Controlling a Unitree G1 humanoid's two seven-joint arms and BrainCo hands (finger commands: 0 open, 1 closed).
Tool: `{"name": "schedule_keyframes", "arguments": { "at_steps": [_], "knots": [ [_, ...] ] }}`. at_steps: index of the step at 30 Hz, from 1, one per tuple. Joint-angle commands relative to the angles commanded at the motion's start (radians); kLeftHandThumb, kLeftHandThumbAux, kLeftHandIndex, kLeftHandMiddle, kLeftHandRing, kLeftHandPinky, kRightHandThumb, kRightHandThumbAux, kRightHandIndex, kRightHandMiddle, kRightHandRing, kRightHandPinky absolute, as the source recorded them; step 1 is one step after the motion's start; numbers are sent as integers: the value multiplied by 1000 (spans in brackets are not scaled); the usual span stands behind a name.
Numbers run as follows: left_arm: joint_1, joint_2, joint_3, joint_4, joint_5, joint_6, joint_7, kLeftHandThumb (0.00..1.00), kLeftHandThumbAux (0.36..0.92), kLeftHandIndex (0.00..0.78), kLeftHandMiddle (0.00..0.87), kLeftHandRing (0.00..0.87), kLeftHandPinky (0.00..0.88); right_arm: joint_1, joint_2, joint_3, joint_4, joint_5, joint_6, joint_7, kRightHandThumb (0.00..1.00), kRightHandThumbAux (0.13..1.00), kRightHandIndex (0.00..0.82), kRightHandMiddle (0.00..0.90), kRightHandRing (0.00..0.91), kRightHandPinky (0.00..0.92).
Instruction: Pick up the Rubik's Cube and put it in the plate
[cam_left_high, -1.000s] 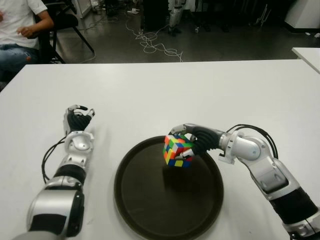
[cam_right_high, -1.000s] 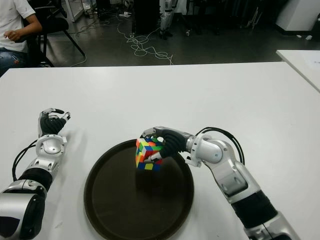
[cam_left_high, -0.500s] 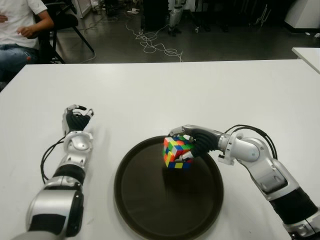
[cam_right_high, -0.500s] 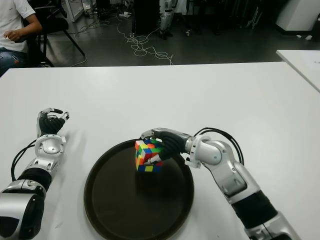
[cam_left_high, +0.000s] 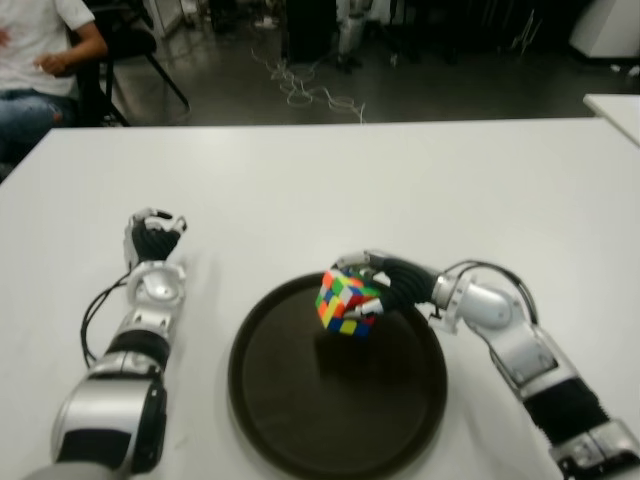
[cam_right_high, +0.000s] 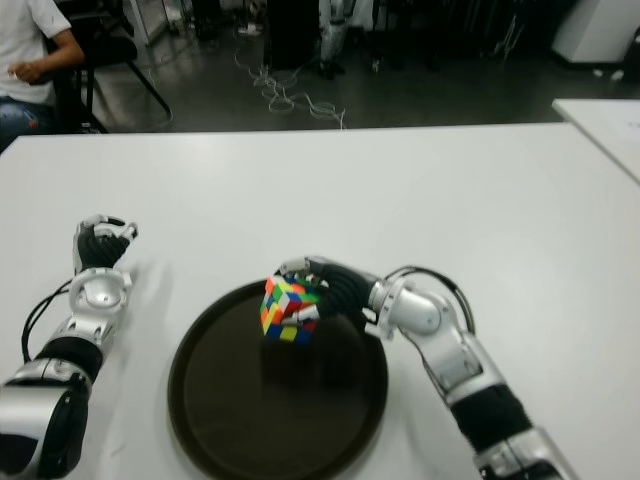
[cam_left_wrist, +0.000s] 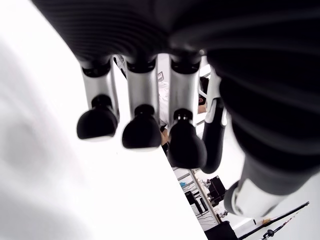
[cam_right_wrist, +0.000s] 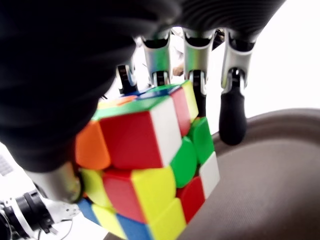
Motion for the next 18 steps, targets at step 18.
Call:
{"name": "schedule_keyframes", "arguments": {
  "at_steps": [18],
  "knots": [
    [1,1,-2,-8,1,13,-2,710,703,442,831,826,817,-15,17,-27,32,69,4,65,0,394,0,52,92,179]
  ]
}}
